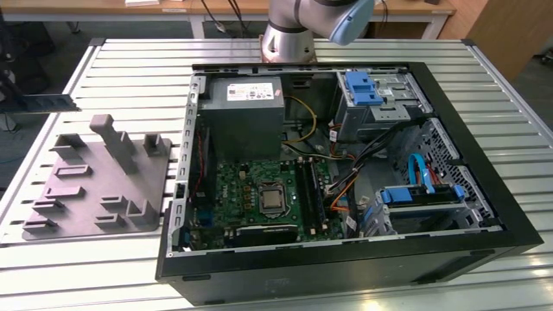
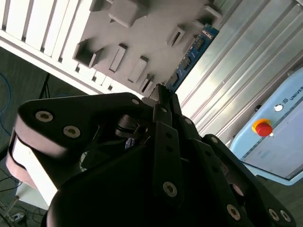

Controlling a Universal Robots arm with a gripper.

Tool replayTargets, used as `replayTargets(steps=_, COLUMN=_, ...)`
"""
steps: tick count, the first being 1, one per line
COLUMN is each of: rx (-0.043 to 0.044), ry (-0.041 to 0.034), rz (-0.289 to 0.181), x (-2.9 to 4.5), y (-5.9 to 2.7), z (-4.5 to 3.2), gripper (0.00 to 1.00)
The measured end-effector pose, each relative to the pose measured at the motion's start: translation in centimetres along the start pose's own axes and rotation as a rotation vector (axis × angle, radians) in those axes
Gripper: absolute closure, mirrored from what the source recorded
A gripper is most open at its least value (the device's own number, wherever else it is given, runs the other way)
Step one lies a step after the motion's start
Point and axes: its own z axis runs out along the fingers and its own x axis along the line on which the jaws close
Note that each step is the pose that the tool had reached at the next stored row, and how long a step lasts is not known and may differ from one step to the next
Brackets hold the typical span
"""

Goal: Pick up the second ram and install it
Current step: 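Pick up the second ram and move it above second insertion slot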

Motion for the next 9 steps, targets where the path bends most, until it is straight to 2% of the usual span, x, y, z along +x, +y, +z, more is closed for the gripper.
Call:
replayTargets(steps=5, rx=-0.0022, ry=0.0028, rz=0.000, x=0.04, y=-2.29, z=0.13, gripper=0.86)
replayTargets(steps=9, rx=-0.0038, ry=0.0028, rz=0.000, x=0.06, y=-3.69, z=0.16, gripper=0.86)
